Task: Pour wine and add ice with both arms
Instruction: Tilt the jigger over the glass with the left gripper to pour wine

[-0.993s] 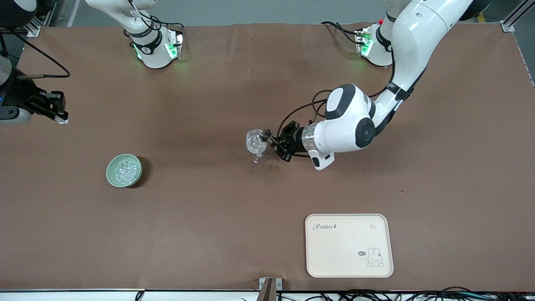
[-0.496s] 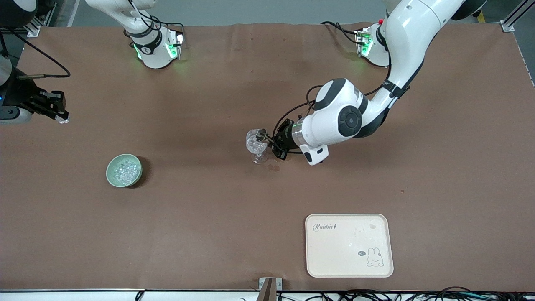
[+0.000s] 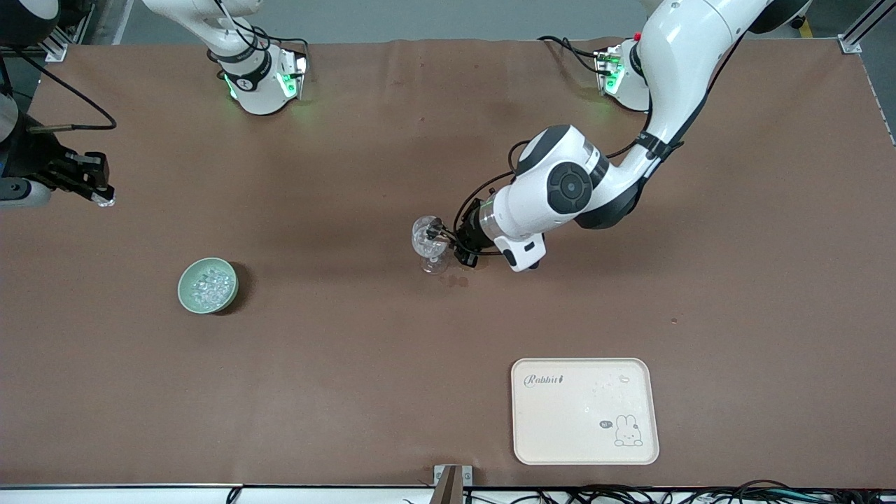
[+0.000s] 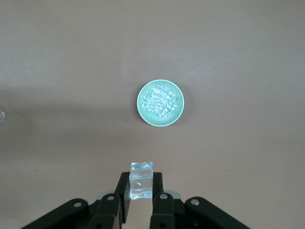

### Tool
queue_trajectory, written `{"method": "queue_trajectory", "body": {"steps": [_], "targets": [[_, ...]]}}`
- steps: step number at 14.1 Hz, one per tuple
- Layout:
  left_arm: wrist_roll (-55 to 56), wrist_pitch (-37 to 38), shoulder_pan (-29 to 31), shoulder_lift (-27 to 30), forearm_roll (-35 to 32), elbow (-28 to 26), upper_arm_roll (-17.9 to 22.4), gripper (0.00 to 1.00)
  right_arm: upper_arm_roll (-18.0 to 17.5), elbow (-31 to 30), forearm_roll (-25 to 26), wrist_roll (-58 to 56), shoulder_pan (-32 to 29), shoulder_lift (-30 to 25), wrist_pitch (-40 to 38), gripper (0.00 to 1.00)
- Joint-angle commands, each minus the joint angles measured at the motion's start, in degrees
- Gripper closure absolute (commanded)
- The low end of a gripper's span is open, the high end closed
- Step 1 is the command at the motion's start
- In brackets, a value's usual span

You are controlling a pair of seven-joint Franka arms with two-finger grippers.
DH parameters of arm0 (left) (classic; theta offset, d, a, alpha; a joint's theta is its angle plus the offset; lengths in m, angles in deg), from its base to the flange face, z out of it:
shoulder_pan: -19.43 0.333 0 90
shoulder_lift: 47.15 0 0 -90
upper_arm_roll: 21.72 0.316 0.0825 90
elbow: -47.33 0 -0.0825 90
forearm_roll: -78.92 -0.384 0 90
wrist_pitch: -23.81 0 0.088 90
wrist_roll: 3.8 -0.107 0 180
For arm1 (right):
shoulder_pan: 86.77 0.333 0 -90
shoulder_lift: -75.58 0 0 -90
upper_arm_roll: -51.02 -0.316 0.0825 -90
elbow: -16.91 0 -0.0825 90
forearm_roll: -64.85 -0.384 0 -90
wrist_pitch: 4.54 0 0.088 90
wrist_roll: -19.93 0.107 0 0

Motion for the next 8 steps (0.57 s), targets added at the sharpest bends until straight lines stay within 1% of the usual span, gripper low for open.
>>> {"method": "queue_trajectory", "body": {"steps": [1,5,8], "targets": [[3.35,-0.11,-0.45,1.13,-3.67,-0.01,0.31,1.0,-0.26,-1.02,-0.81,-0.71,-0.69,-1.07,-0.09,0.93],[6.69,-0.02,-2.12,1.22,-8.6,-0.01,0.32,1.0,-0.26,-1.02,-1.69,-0.71,-0.69,-1.07,-0.09,0.93],[6.7,0.5,-3.08,1.39,-9.31,-0.09,0.58,1.0,-0.26,-1.02,-1.78,-0.71,-0.96,-1.07,0.0,0.93]]}}
